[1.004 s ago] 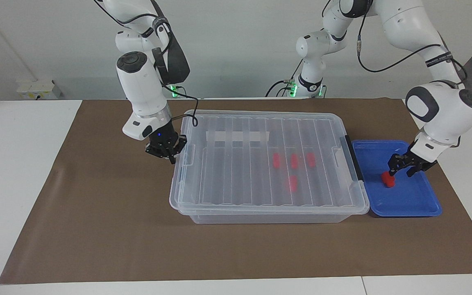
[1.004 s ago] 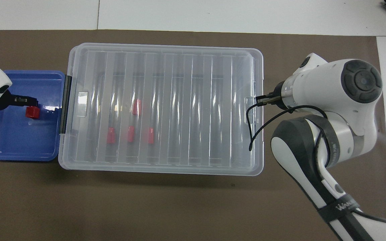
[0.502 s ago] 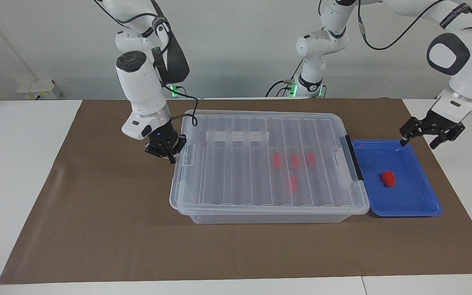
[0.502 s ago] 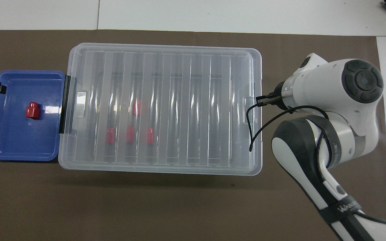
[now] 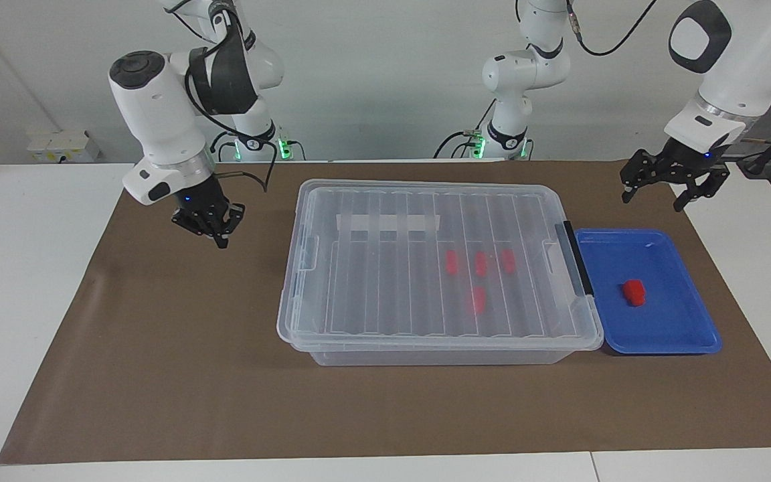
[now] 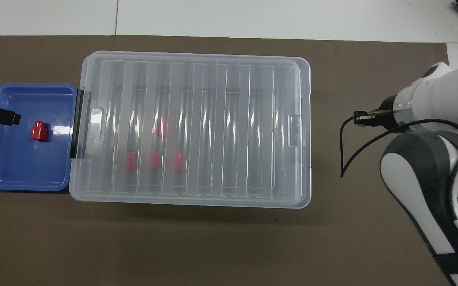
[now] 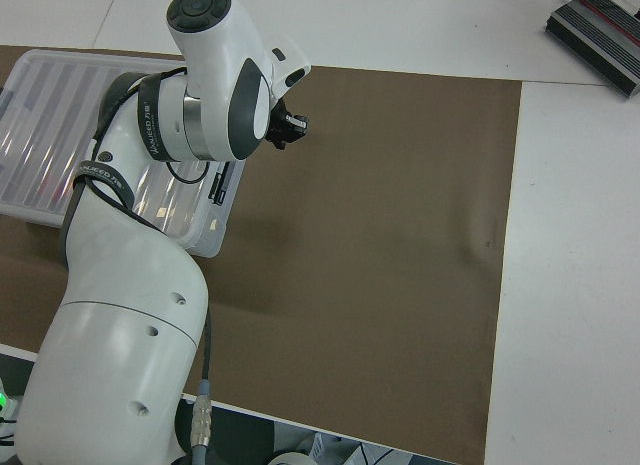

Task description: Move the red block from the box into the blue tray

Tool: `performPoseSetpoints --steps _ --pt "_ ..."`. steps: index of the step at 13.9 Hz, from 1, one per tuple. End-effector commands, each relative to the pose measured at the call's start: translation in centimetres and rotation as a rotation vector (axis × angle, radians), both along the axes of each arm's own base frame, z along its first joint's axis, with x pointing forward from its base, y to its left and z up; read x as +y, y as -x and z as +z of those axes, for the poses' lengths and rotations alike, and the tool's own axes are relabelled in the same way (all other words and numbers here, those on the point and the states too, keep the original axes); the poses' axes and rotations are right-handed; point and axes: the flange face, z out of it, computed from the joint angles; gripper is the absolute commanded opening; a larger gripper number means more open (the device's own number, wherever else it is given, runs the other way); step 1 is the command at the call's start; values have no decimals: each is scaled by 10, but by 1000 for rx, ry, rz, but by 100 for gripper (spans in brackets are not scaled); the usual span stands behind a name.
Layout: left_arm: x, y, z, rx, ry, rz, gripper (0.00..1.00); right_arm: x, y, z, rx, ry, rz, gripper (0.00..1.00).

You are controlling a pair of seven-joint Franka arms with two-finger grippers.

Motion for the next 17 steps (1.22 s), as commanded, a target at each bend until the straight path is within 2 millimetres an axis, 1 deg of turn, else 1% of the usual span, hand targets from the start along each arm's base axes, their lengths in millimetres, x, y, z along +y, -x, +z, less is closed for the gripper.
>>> performPoseSetpoints --steps 1,2,3,5,6,8,9,10,11,12,14,16,17 --pt "-46 4 0 -13 23 73 100 -13 14 25 -9 -18 -51 100" --pt "-49 4 0 -12 27 111 100 -20 15 33 -2 -9 -58 100" --pt "-57 5 -1 -12 28 99 100 -23 14 48 1 -2 -61 100" --pt "-63 3 1 -31 29 93 100 -28 13 72 -2 0 -69 100" --pt "-65 3 1 -34 29 91 100 -32 14 80 0 9 -72 100" --pt "-78 4 1 -35 30 70 100 -32 15 98 9 40 -66 100" --pt "-73 4 1 -36 30 79 100 -33 14 104 23 58 -64 100" --pt "-75 4 1 -35 30 77 100 -34 13 112 26 61 -66 100" --pt "-72 3 2 -37 30 85 100 -36 14 114 33 64 -70 100" --pt "-74 3 3 -38 31 82 100 -41 19 116 40 61 -79 100" --pt "-73 5 8 -38 31 84 100 -44 27 106 95 59 -92 100" --pt "-68 9 18 -49 35 91 100 -51 29 103 112 49 -113 100" --pt "-67 12 20 -48 36 91 100 -50 29 103 118 48 -112 100"
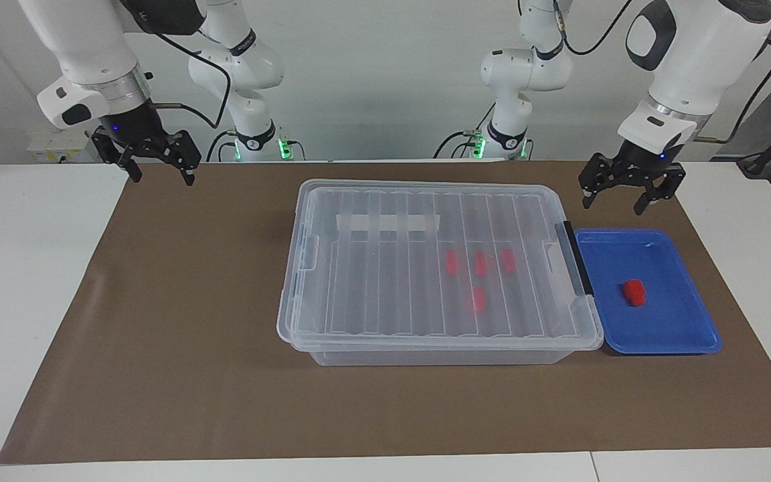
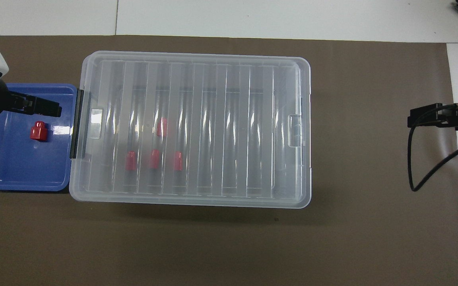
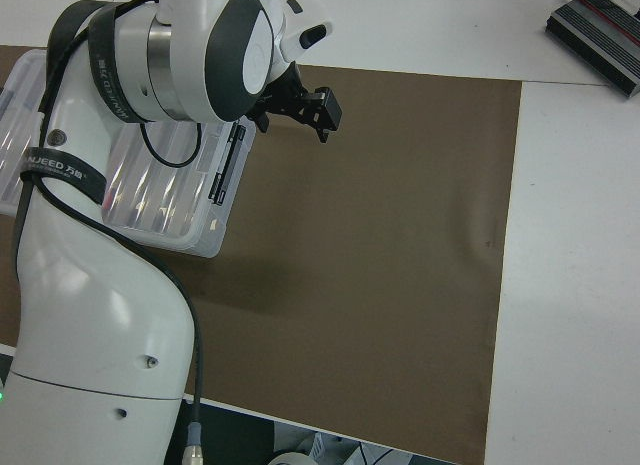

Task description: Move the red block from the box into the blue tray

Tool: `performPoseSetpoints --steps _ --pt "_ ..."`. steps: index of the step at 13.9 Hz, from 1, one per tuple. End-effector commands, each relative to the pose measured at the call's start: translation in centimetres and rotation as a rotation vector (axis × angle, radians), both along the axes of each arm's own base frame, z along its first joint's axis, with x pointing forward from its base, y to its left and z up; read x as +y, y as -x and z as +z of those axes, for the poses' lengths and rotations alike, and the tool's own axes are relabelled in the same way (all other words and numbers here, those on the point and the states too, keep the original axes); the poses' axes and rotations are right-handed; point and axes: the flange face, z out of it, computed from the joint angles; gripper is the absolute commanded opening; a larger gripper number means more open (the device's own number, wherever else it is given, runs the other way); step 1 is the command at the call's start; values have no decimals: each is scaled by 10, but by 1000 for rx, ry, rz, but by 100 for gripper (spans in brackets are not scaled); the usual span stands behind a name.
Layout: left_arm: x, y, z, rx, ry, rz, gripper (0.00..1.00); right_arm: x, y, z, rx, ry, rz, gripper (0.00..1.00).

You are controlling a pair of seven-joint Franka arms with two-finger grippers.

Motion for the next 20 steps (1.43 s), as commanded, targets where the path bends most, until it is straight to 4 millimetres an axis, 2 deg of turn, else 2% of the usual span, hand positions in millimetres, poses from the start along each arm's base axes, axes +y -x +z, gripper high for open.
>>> performPoseSetpoints --steps 1,6,7,10,12,20 --pt "3 14 14 -8 13 13 100 -1 1 -4 25 2 -35 100" --pt "7 31 19 37 12 9 100 -2 4 -3 40 1 -37 100" --pt "7 34 16 41 12 8 100 -1 5 1 39 -2 -37 100" --pt "11 45 -12 16 13 15 100 -1 5 6 34 -3 -40 100" --pt "12 43 -12 -15 15 18 100 0 4 13 40 0 -38 100" --pt "12 21 -30 -44 13 29 100 6 4 9 43 5 -30 100"
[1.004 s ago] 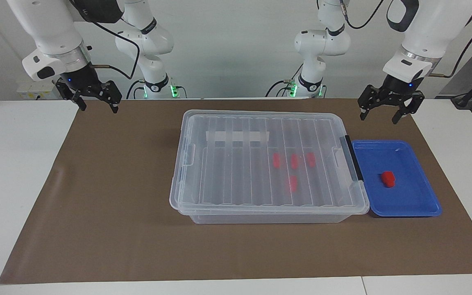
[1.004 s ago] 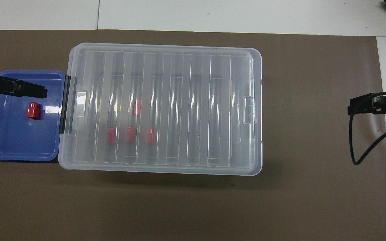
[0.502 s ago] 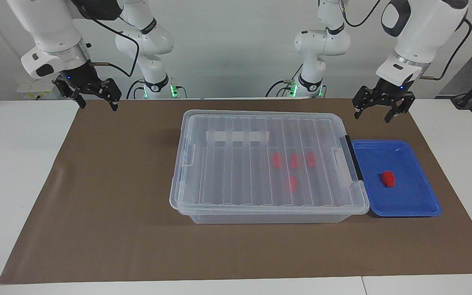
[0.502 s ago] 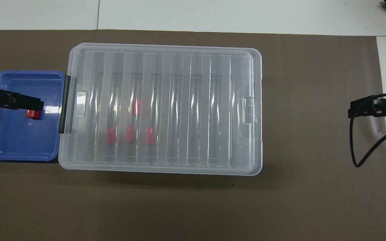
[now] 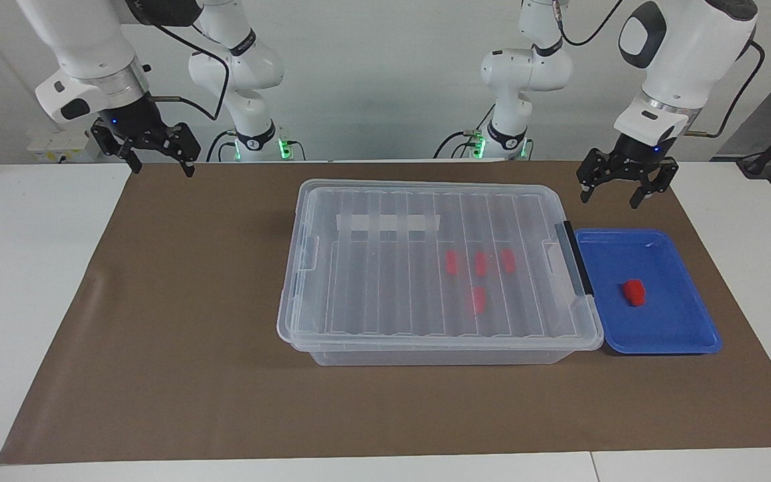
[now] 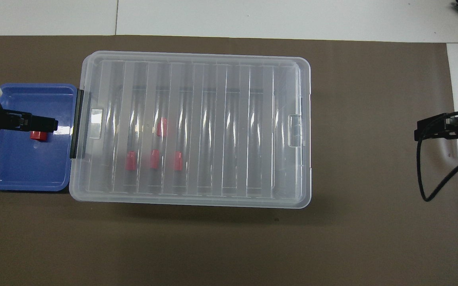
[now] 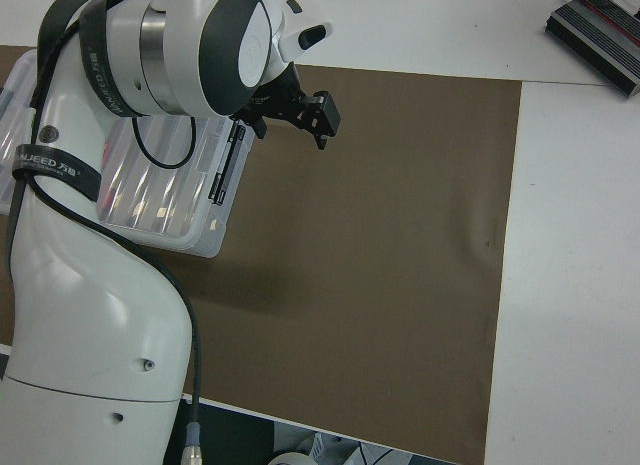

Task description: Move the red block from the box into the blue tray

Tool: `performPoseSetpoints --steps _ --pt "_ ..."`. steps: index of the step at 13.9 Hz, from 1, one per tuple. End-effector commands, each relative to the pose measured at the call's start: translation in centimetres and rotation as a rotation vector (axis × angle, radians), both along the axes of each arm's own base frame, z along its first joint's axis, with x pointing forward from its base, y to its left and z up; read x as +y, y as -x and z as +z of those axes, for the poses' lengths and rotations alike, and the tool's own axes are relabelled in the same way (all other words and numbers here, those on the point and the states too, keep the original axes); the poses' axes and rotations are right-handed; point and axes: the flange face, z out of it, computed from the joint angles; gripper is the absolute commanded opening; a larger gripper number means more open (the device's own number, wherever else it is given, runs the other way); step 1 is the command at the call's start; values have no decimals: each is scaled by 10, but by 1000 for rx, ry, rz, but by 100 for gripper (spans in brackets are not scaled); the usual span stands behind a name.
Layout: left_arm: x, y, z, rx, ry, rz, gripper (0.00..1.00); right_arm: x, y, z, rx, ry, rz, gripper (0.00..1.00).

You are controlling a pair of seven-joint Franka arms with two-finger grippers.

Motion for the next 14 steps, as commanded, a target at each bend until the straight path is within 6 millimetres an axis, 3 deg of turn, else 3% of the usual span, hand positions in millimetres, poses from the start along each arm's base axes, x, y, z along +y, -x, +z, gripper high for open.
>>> performPoseSetpoints --steps 1,7,14 --pt "1 -5 -4 -38 5 15 100 2 -2 -1 9 6 -33 100" --pt "1 -26 -11 -60 3 23 100 3 -1 -1 12 6 -30 100" --pt "9 -23 -12 -51 -1 36 100 3 -1 -2 14 6 -32 100"
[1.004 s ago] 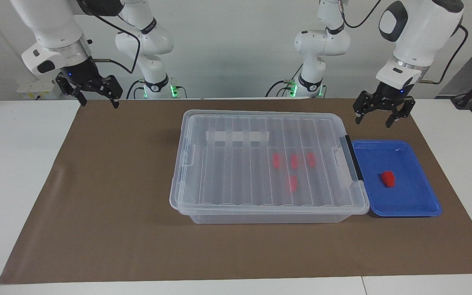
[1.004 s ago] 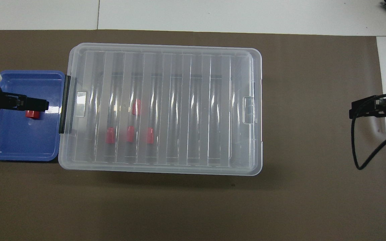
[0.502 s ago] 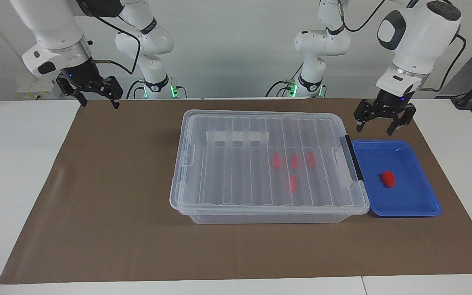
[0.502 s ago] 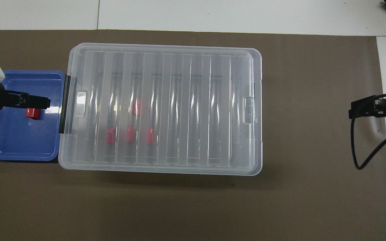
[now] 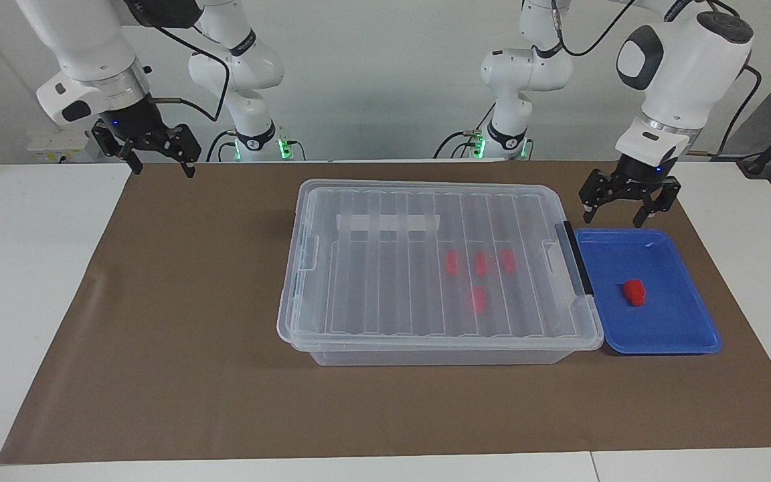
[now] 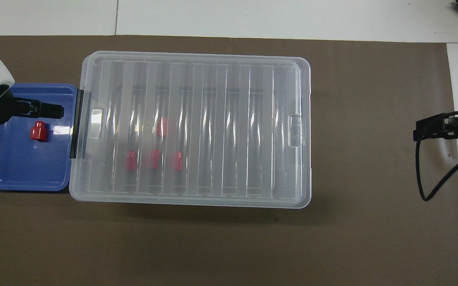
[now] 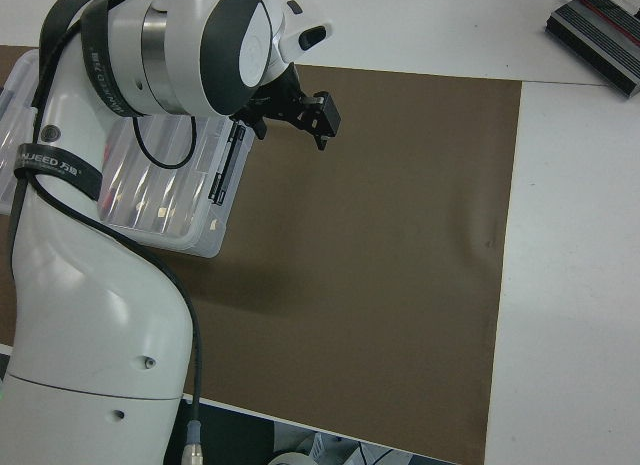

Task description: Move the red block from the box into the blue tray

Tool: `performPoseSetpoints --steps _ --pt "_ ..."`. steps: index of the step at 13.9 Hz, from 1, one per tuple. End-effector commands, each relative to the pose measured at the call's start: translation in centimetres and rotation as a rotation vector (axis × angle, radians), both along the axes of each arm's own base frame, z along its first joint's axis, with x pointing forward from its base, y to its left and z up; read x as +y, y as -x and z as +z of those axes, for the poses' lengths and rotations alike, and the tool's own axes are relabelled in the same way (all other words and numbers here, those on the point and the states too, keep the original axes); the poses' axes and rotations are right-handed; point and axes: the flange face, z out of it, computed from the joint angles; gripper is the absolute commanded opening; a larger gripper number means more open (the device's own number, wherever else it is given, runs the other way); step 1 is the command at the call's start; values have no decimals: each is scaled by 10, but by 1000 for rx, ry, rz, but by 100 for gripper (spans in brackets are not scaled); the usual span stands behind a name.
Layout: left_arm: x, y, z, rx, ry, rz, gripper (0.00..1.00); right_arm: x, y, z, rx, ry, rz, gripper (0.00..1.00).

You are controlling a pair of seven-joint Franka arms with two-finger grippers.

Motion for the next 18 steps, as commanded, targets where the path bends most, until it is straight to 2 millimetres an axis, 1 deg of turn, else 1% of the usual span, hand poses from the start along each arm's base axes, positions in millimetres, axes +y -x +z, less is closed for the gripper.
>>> performPoseSetpoints --steps 1,3,5,7,9,10,11,13,14,15,16,18 --pt "-1 -1 3 -7 0 8 100 2 -1 -1 10 6 -32 100" --pt "-3 -1 2 -5 0 5 100 2 -1 -1 10 6 -32 100" --pt "-3 -1 -3 2 0 3 100 2 -1 -1 10 6 -32 100" --pt "-3 0 0 1 0 2 100 2 -1 -2 10 6 -32 100" --pt "-4 2 15 -7 1 2 100 2 -1 -2 13 6 -32 100" --pt "-4 3 19 18 1 1 100 2 -1 -2 13 6 -32 100" --pt "-1 3 28 42 0 6 100 1 -1 -3 13 6 -32 100" --pt "4 1 46 149 -5 5 100 0 -1 -3 12 6 -35 100" --pt "13 -1 60 187 -11 17 100 1 -1 -3 13 6 -32 100" --pt "20 1 70 186 -13 27 100 0 -1 -2 10 4 -33 100" --pt "20 1 78 146 -9 24 100 0 -1 -2 12 4 -33 100" --pt "20 3 66 146 -8 23 100 0 -1 -2 10 6 -35 100"
